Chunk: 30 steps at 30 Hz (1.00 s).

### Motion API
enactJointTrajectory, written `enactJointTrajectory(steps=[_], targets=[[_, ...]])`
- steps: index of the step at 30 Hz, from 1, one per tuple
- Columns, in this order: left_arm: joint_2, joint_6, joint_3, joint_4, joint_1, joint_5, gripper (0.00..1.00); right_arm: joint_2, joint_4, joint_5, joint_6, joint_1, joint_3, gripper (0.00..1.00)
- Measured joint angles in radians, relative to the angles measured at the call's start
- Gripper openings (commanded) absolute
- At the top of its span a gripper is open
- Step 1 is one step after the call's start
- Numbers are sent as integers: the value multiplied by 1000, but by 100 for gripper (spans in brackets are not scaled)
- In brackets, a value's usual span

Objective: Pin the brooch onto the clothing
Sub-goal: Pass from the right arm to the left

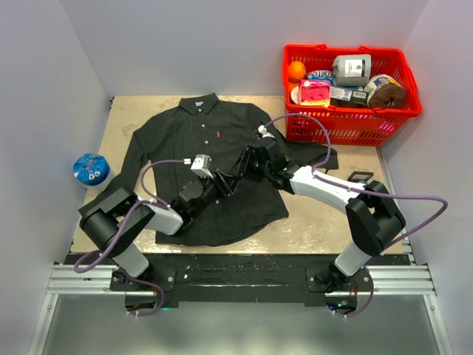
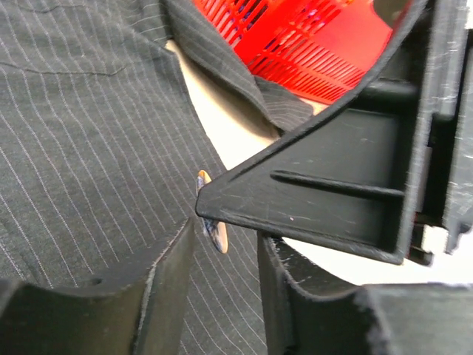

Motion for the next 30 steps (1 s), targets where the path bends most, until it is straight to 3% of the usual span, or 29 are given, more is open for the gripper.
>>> enactJointTrajectory(steps=[3, 4, 8, 13, 19, 26, 30], targets=[[0, 1, 27, -55, -3, -19, 36, 0, 11, 0, 4, 0, 0, 34], [0, 1, 36, -72, -4, -29, 29, 0, 15, 0, 5, 0, 0, 34], [0, 3, 50, -108, -8, -61, 17, 0, 21, -6, 8, 1, 0, 34], [0, 14, 56, -140, -8, -94, 0, 0, 27, -16, 14, 7, 0, 42], [-1, 52, 69, -171, -8, -119, 0, -15, 13, -17, 15, 8, 0, 63], [-45, 165, 70, -183, -8, -118, 0, -71, -1, -31, 35, 11, -1, 67], [-100, 317, 71, -195, -29, -122, 0, -111, 30, -53, 78, 12, -11, 67]])
